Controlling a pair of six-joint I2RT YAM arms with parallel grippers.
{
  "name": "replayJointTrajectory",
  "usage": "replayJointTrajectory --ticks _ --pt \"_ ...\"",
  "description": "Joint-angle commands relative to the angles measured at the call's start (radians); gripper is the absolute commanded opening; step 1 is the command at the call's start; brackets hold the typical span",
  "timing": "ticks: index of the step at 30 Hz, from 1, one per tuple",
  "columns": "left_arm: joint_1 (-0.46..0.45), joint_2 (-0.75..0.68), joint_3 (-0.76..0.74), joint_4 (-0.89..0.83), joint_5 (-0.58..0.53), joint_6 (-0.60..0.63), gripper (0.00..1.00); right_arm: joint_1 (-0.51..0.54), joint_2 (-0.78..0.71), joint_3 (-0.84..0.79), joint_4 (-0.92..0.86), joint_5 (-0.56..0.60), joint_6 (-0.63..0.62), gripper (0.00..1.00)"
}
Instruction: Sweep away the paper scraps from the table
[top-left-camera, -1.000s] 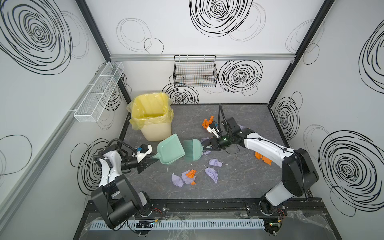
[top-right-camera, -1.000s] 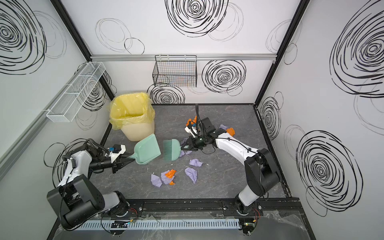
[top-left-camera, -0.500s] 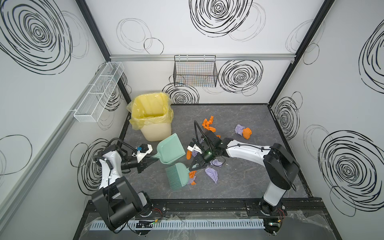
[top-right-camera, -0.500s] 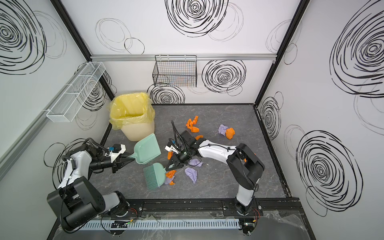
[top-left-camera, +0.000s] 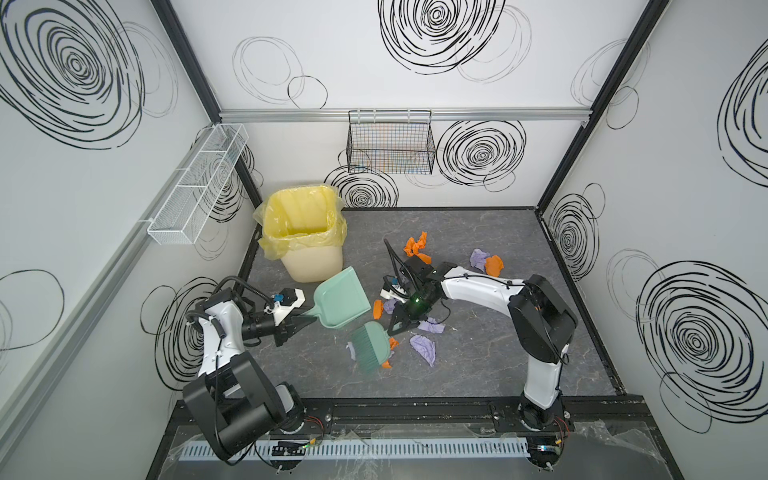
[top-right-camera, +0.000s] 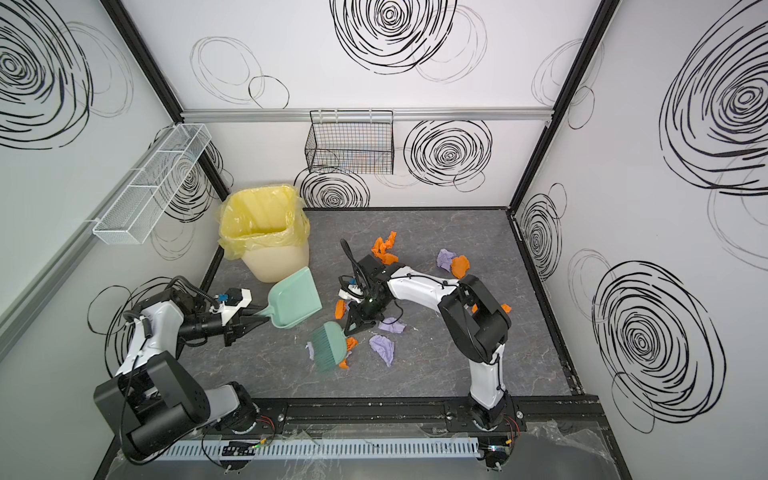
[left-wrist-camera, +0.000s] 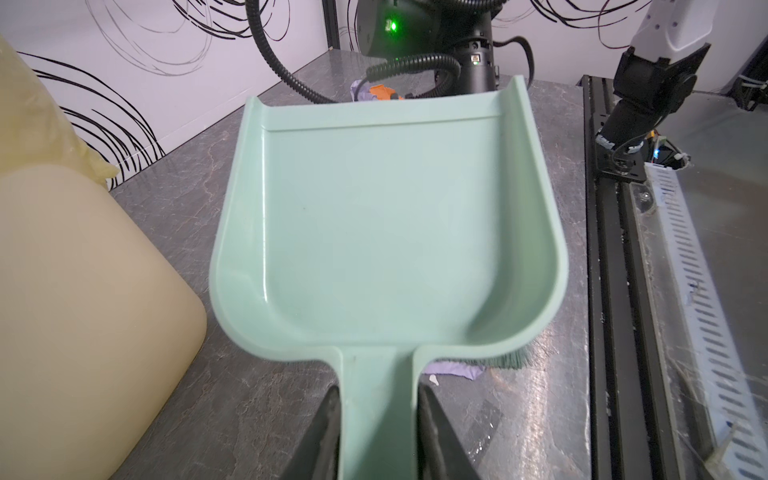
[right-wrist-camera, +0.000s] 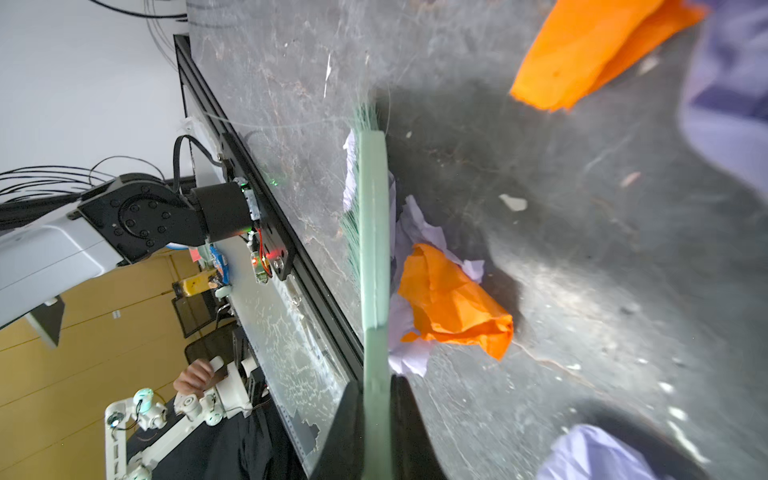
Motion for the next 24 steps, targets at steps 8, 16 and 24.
replayJointTrajectory --ticks 8,16,24 --pt "0.012 0.05 0.004 -0.04 0.012 0.057 0.0 -0.072 0.013 0.195 -0.296 0.596 -0.112 0.0" --pt "0.014 0.062 0.008 -0.04 -0.001 0.065 0.0 -0.133 -0.07 0.241 -0.3 0.642 -0.128 0.0" --pt "0.016 0.059 0.017 -0.039 -0.002 0.06 0.0 -0.136 -0.263 0.155 -0.276 0.298 -0.181 0.0"
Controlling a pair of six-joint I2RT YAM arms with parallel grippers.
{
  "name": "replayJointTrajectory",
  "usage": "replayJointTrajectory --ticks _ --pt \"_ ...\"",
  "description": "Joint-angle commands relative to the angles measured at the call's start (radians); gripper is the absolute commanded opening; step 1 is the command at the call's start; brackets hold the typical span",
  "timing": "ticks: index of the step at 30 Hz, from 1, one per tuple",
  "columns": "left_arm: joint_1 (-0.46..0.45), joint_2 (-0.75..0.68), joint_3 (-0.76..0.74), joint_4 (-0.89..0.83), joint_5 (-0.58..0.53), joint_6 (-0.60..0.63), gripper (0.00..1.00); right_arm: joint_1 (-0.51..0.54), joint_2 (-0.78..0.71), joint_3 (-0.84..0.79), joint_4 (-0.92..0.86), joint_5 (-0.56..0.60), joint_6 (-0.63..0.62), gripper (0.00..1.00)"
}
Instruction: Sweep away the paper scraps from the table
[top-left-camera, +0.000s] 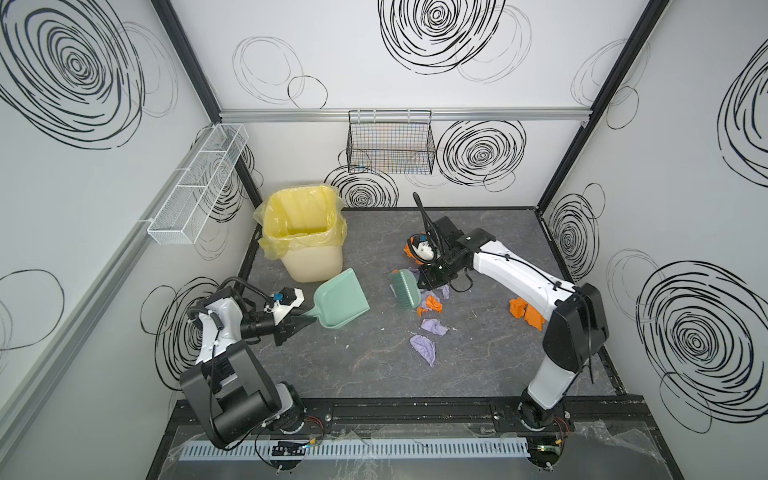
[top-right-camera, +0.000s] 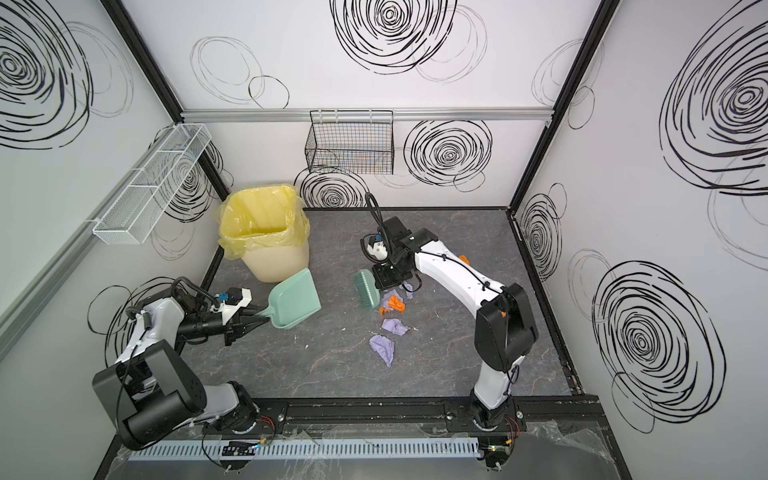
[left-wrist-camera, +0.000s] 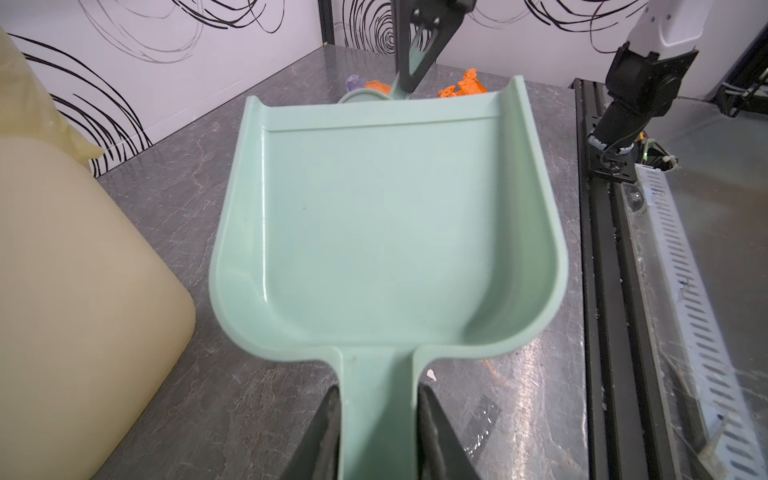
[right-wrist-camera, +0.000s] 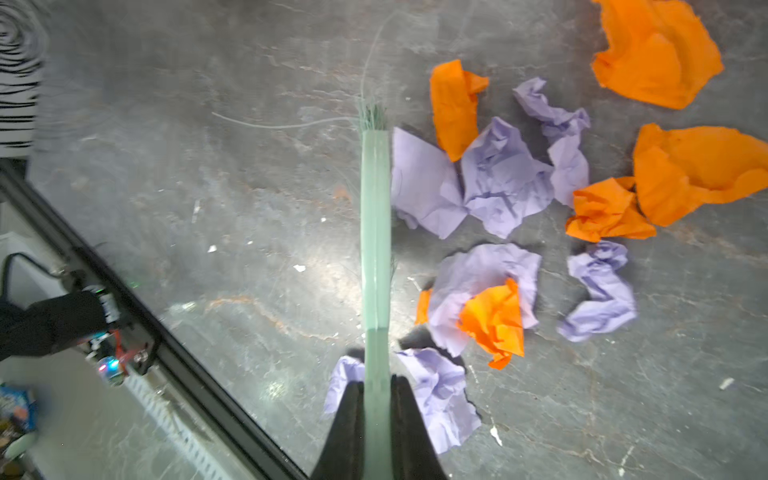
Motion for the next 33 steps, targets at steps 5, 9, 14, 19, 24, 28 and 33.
replayJointTrajectory --ticks 5,9,14,19,24,28,33 --pt "0.003 0.001 0.019 -0.039 0.014 0.031 0.0 0.029 -0.233 -0.168 -0.048 -0.169 -0.016 0.0" --pt "-0.001 0.001 0.019 -0.04 0.015 0.03 0.0 0.059 -0.382 -0.319 -0.021 -0.155 0.044 0.0" --pt "-0.008 -0.003 0.025 -0.039 0.012 0.029 0.0 0.143 -0.511 -0.462 -0.004 -0.128 0.107 0.0" --pt "-0.015 -0.002 0.027 -0.039 0.025 0.018 0.0 0.186 -0.549 -0.547 -0.01 -0.025 0.196 0.0" --pt "-0.024 -0.011 0.016 -0.037 0.019 0.02 0.0 0.178 -0.543 -0.58 -0.031 0.126 0.257 0.0" --pt "-0.025 0.001 0.018 -0.038 0.017 0.022 0.0 0.151 -0.516 -0.566 0.013 0.161 0.244 0.0" --pt "-0.026 -0.001 0.015 -0.038 0.012 0.02 0.0 0.076 -0.458 -0.501 0.04 0.222 0.181 0.0"
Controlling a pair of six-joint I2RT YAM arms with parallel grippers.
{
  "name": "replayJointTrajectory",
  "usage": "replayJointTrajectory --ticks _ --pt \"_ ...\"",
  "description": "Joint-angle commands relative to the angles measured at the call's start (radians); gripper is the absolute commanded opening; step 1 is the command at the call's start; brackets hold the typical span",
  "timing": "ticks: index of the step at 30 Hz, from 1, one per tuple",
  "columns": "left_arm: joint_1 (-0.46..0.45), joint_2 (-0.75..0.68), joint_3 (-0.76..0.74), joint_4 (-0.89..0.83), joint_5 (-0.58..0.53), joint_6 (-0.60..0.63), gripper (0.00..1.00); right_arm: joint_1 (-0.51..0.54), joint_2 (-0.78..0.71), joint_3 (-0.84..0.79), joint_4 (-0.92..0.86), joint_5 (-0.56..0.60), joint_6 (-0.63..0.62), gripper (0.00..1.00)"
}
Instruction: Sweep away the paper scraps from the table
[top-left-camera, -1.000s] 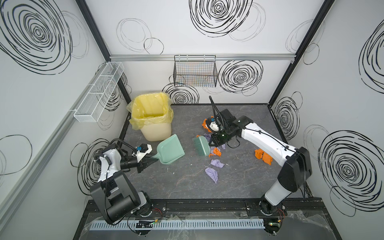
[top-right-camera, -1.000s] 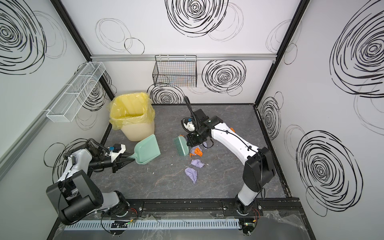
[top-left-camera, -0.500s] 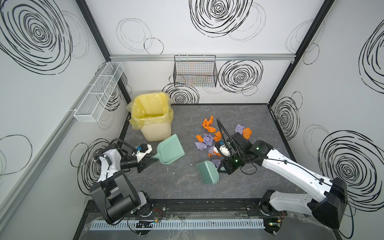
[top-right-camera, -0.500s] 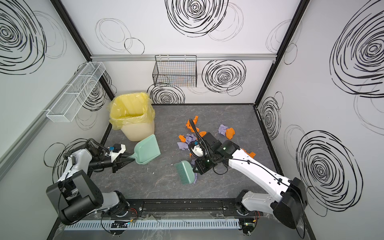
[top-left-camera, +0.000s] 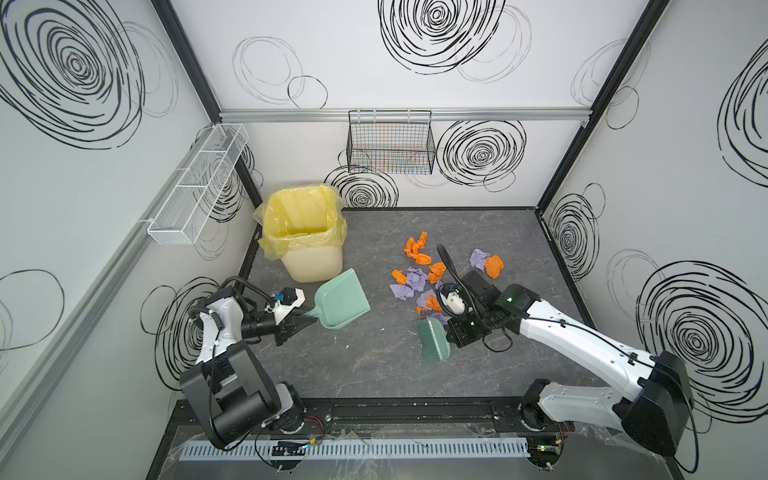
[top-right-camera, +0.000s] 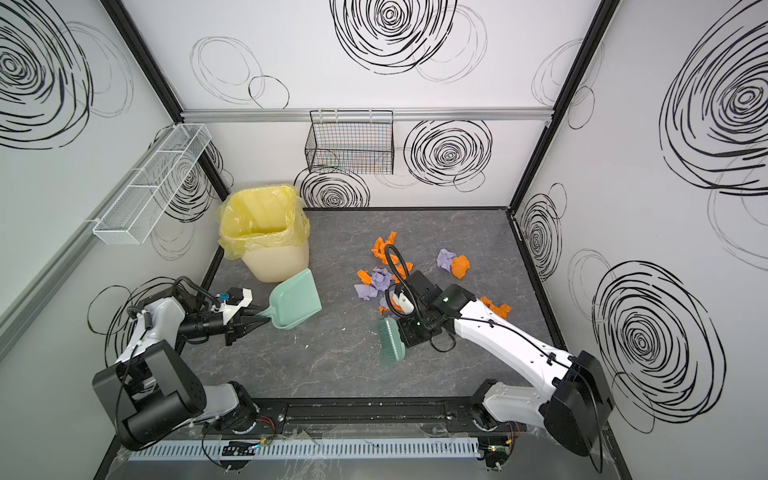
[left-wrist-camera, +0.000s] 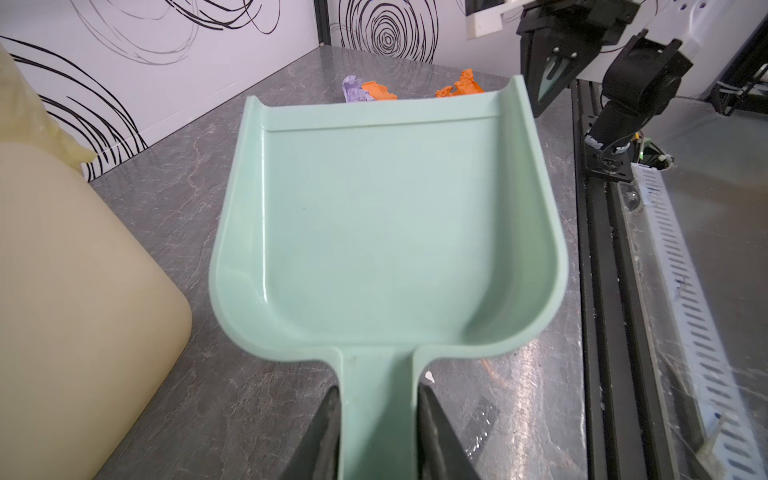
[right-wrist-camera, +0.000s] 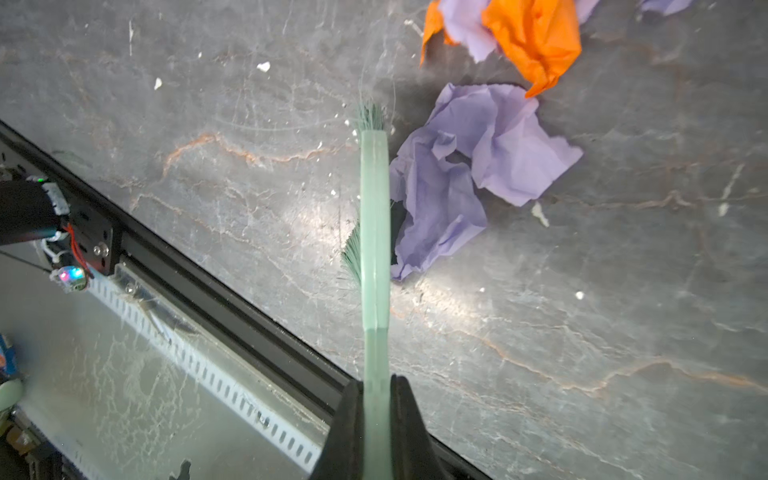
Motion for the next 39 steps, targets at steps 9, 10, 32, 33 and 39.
replayJointTrajectory --ticks 9,10,32,33,39 --pt "-0.008 0.002 0.005 -0.038 0.001 0.023 0.0 -0.129 0.09 0.162 0.109 0.092 -0.166 0.0" --pt "-0.008 0.002 0.004 -0.037 0.0 0.024 0.0 -0.13 0.085 0.168 0.118 0.068 -0.17 0.0" --pt "-0.101 -0.035 -0.052 0.138 0.0 -0.146 0.0 -0.319 -0.132 0.232 -0.135 0.913 0.174 0.0" --pt "-0.101 -0.034 -0.055 0.139 -0.002 -0.142 0.0 -0.325 -0.113 0.218 -0.157 0.959 0.192 0.0" --pt "-0.099 -0.008 -0.052 0.102 -0.008 -0.092 0.0 -0.376 0.027 0.202 -0.238 1.099 0.313 0.0"
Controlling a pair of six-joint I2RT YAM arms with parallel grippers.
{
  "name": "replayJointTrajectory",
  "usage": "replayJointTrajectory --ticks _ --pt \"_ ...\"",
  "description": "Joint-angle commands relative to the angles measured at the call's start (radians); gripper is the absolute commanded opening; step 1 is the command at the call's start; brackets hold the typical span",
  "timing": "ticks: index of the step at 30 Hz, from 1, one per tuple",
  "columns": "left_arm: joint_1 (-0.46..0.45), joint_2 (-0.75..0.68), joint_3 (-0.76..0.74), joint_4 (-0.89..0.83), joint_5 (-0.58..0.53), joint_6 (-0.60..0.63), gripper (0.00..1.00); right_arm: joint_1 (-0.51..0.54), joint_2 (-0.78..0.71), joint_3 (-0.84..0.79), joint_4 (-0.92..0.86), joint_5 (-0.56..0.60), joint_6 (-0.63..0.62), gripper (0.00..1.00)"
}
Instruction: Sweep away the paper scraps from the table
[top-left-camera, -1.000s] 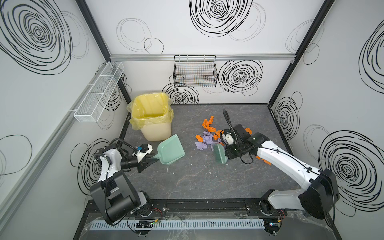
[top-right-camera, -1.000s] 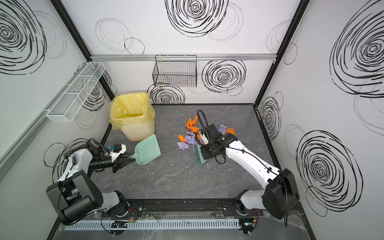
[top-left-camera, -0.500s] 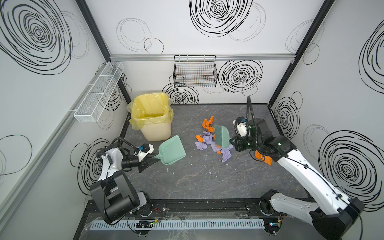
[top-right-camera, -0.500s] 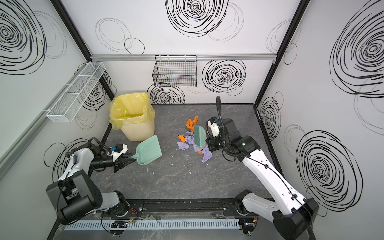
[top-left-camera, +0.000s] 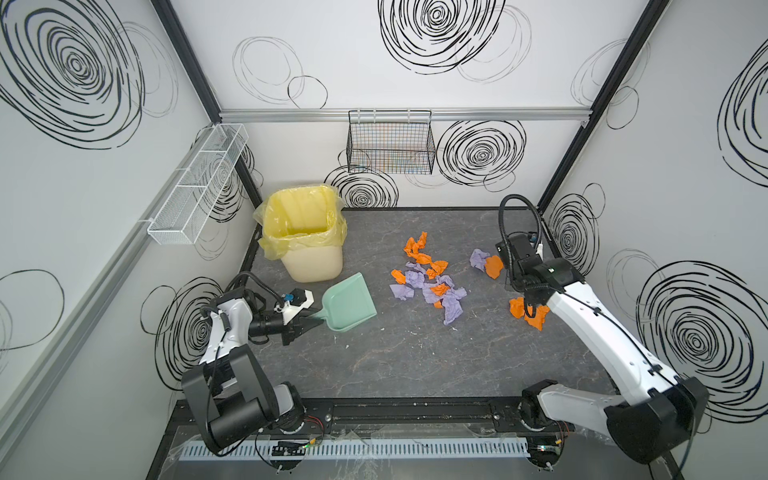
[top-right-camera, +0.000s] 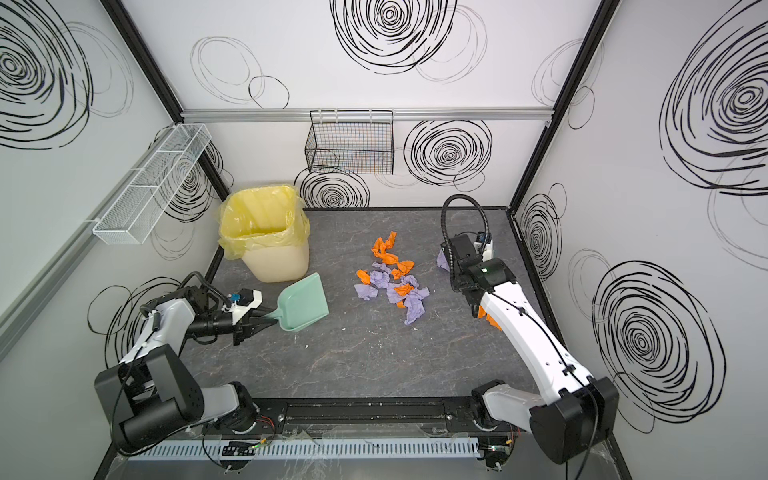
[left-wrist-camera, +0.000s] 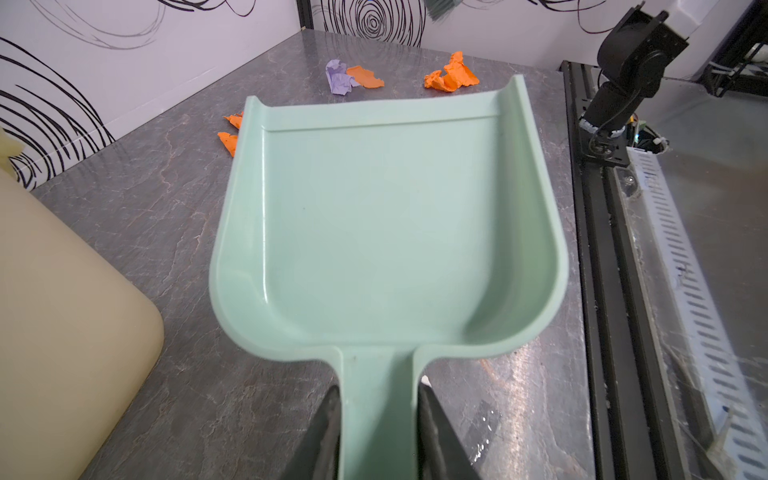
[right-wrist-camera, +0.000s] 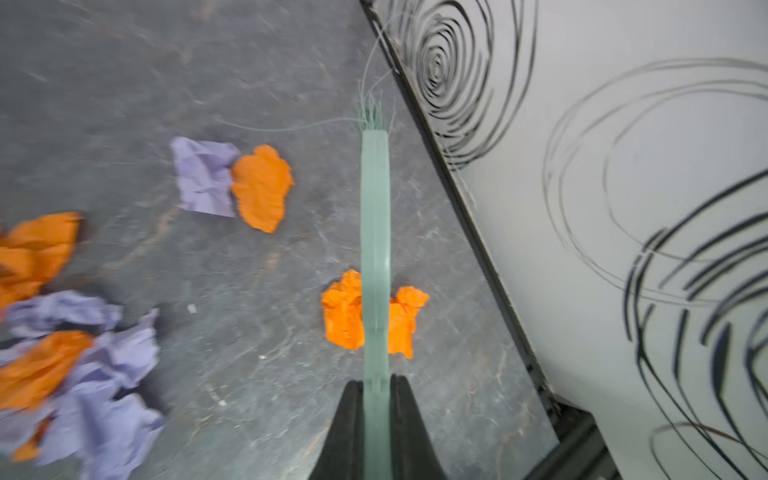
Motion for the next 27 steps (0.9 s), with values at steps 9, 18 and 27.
replayJointTrajectory --ticks 9,18,27 --pt "0.017 0.029 0.009 -0.091 -0.003 0.095 0.0 -0.091 0.209 -0.099 -0.095 0.12 0.175 0.0" --pt "0.027 0.06 0.024 -0.114 -0.008 0.132 0.0 -0.098 0.346 -0.103 -0.075 0.017 0.181 0.0" --pt "0.016 0.074 0.024 -0.074 -0.012 0.087 0.0 -0.058 0.259 -0.093 0.081 -0.265 0.066 0.0"
